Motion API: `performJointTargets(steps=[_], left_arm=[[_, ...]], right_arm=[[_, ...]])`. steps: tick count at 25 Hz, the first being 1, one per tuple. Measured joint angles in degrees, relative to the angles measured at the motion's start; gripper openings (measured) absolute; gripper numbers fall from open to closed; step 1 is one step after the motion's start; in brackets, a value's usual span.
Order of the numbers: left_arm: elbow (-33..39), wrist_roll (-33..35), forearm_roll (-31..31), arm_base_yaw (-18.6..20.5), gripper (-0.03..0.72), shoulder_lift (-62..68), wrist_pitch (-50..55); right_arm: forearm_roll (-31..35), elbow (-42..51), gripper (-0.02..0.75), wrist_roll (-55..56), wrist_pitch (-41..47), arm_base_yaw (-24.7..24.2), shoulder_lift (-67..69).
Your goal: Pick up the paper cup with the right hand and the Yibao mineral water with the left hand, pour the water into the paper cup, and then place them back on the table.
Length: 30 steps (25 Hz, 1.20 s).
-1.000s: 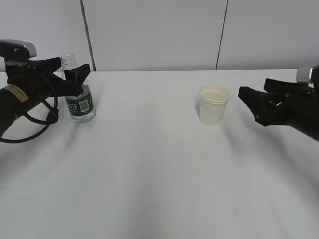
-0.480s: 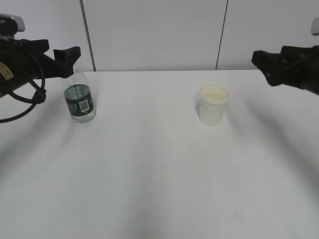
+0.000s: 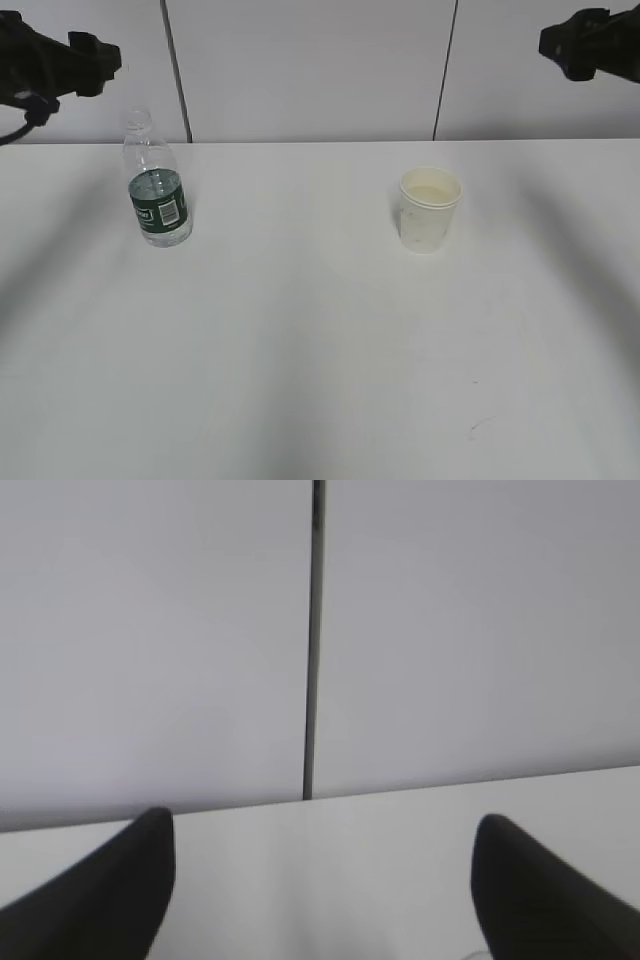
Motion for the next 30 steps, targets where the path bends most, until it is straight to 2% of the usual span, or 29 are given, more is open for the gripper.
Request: performJointTargets(steps=[3, 6, 9, 14, 17, 26, 30], left_arm=[[-3.4, -0.9, -0.3, -0.9, 0.554, -1.9, 10.7], [-7.1, -1.0, -0.6, -2.7, 0.554, -3.5, 21.3], [-10.4, -1.0, -0.9, -4.4, 0.554, -4.8, 30.1], [-13.2, -1.0, -2.2, -5.3, 0.552, -5.6, 41.1], [-13.6, -1.0, -3.0, -5.3, 0.550, -5.6, 46.0], [-13.8, -1.0, -5.3, -5.3, 0.540, -8.5, 54.2], [-16.6, -1.0, -5.6, -5.3, 0.538, -8.5, 62.0]], right_arm=[[-6.6, -2.4, 0.586, 4.8, 3.1, 0.0, 0.0], [-11.4, -3.1, 0.586, 10.1, 3.6, 0.0, 0.0], [-19.2, -3.2, 0.586, 17.8, 3.6, 0.0, 0.0], [-35.6, -3.2, 0.586, 31.3, 0.1, 0.0, 0.0], [-41.2, -3.2, 0.586, 36.1, -1.1, 0.0, 0.0], [-43.7, -3.2, 0.586, 40.2, -1.3, 0.0, -1.2], [-43.7, -3.2, 0.586, 40.5, -1.3, 0.0, -1.8]])
